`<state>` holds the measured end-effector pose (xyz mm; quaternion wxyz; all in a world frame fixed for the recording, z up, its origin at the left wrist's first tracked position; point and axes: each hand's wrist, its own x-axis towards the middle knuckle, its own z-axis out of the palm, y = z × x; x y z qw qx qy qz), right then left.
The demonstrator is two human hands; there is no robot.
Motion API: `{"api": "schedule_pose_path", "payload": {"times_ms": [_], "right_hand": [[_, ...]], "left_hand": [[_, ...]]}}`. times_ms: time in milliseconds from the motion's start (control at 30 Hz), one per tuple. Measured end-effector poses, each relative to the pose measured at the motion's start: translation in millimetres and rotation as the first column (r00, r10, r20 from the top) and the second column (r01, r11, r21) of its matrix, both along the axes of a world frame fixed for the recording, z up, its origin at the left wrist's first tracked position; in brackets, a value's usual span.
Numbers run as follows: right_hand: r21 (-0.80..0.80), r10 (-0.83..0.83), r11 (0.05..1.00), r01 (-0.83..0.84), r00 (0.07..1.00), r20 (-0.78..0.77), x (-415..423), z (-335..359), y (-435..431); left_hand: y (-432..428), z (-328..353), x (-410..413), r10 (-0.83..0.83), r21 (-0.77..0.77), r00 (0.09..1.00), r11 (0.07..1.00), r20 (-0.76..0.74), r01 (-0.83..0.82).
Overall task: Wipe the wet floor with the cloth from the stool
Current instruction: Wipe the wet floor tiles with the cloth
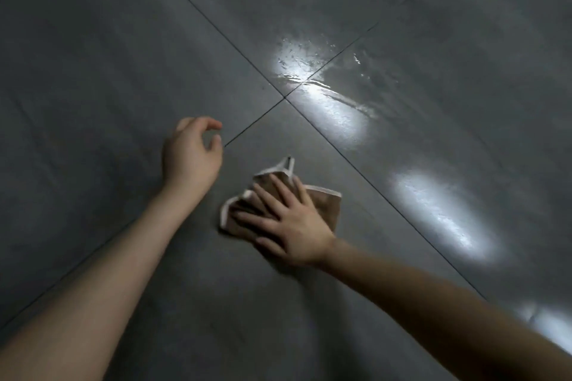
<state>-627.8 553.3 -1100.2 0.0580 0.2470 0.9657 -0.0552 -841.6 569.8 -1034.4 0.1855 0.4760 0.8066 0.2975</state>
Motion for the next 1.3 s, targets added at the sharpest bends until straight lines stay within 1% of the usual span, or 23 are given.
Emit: {"api": "schedule_pose_path", "payload": {"times_ms": [133,200,267,333,433,500,567,600,633,667,700,767,800,833,867,900,933,1000,1067,1133,1200,1233,1300], "right_hand": [[-0.032,-0.255,0.961,0.274,0.926,0.280,155.2,19.5,27.5],[-0.066,-0.304,0.932,0.357,0.866,0.398,189.0,26.8,33.7],[-0.078,-0.322,0.918,0.390,0.845,0.428,192.5,26.8,35.0],[-0.041,-0.372,0.909,0.416,0.850,0.371,186.0,23.2,26.8],[0.026,-0.484,0.872,0.489,0.854,0.188,173.5,14.4,1.9],[0.047,-0.422,0.907,0.420,0.900,0.107,176.5,7.9,-9.5],[0.032,-0.281,0.960,0.280,0.958,0.058,201.5,0.3,-1.1],[0.033,-0.273,0.962,0.272,0.961,0.035,225.0,-1.4,3.9],[0.031,-0.369,0.929,0.368,0.929,0.029,253.5,-1.3,12.0],[0.026,-0.540,0.841,0.540,0.841,0.010,283.7,2.2,23.3],[0.021,-0.722,0.691,0.722,0.692,-0.014,314.7,3.8,34.7],[0.032,-0.966,0.256,0.966,0.257,-0.017,362.7,8.4,60.5],[-0.029,-0.999,0.017,0.999,0.019,0.041,417.7,14.6,84.3],[-0.089,-0.984,-0.165,0.982,-0.157,0.087,456.6,21.3,110.8],[-0.082,-0.973,-0.213,0.974,-0.203,0.111,440.6,22.7,130.4],[-0.085,-0.980,-0.178,0.980,-0.169,0.106,414.5,20.8,147.3],[-0.102,-0.994,-0.078,0.992,-0.070,0.080,386.2,18.5,161.0],[-0.116,-0.967,0.248,0.962,0.252,0.022,334.6,11.2,161.1],[-0.100,-0.840,0.542,0.834,0.542,-0.028,307.0,5.3,124.1],[-0.096,-0.733,0.680,0.727,0.674,-0.091,328.1,5.3,82.9],[-0.027,-0.726,0.686,0.727,0.680,-0.102,394.5,-1.9,61.1],[-0.002,-0.791,0.608,0.794,0.605,-0.094,434.4,-2.5,57.8],[0.012,-0.941,0.331,0.943,0.331,-0.068,502.8,-1.9,68.6]], "left_hand": [[37.9,-0.8,55.3,-0.181,0.001,0.983,0.984,0.028,0.181],[46.7,-0.5,79.1,-0.260,-0.004,0.965,0.966,0.022,0.260],[50.8,1.2,97.4,-0.353,-0.043,0.936,0.935,0.007,0.353],[50.5,4.8,109.9,-0.468,-0.094,0.882,0.882,-0.052,0.462],[51.6,4.2,117.0,-0.628,-0.066,0.761,0.776,-0.161,0.627],[58.5,1.7,121.9,-0.714,-0.081,0.654,0.688,-0.251,0.721],[66.7,5.2,135.7,-0.773,-0.141,0.559,0.616,-0.301,0.775],[68.4,9.2,142.7,-0.786,-0.148,0.512,0.585,-0.346,0.797],[71.3,15.2,148.6,-0.793,-0.170,0.452,0.552,-0.409,0.816],[72.8,16.2,151.2,-0.797,-0.192,0.412,0.532,-0.442,0.825],[73.5,22.2,149.2,-0.808,-0.238,0.373,0.514,-0.456,0.824],[73.4,43.1,143.8,-0.851,-0.385,0.295,0.471,-0.434,0.794],[87.7,39.7,190.4,-0.839,-0.371,0.284,0.475,-0.464,0.798],[103.9,35.9,233.7,-0.825,-0.333,0.295,0.484,-0.482,0.809],[109.1,44.1,237.6,-0.804,-0.327,0.329,0.523,-0.495,0.787],[112.8,48.5,241.6,-0.776,-0.343,0.355,0.571,-0.521,0.746],[115.5,43.5,247.8,-0.761,-0.353,0.395,0.608,-0.515,0.711],[109.4,34.9,282.4,-0.754,-0.375,0.489,0.649,-0.439,0.662],[92.6,22.5,326.6,-0.733,-0.382,0.574,0.680,-0.364,0.626],[80.6,11.5,360.4,-0.712,-0.412,0.636,0.697,-0.299,0.587],[78.9,-0.5,383.3,-0.723,-0.420,0.638,0.683,-0.267,0.598],[81.6,-6.0,392.2,-0.747,-0.417,0.613,0.658,-0.257,0.628],[87.3,-14.4,409.8,-0.835,-0.422,0.496,0.549,-0.237,0.722]]}}
